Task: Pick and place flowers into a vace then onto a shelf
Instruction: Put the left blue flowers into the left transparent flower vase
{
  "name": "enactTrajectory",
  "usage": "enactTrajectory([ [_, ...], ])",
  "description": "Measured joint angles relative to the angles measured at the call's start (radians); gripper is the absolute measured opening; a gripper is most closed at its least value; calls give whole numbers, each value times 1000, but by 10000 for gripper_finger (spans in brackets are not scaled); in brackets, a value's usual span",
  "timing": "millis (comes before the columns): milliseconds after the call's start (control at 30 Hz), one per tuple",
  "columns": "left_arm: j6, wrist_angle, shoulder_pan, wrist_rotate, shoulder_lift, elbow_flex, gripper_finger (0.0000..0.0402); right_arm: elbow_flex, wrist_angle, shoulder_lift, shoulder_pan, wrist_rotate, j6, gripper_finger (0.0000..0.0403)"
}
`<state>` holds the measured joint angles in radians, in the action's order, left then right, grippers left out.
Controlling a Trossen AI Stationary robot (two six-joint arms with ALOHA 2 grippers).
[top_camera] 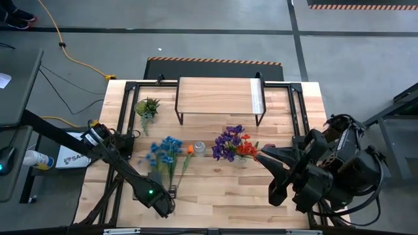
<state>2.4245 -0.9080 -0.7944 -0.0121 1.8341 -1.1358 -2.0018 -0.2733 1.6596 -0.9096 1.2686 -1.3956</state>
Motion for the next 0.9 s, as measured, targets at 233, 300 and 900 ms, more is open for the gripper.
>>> enactTrajectory([
  [233,0,-256,-11,17,-9,-150,36,0,0,0,0,0,-4,83],
  [300,0,-301,-14,21,-11,-205,36,0,0,0,0,0,-4,83],
  [900,-6,-664,-51,427,-14,-552,36,0,0,0,0,6,-3,83],
])
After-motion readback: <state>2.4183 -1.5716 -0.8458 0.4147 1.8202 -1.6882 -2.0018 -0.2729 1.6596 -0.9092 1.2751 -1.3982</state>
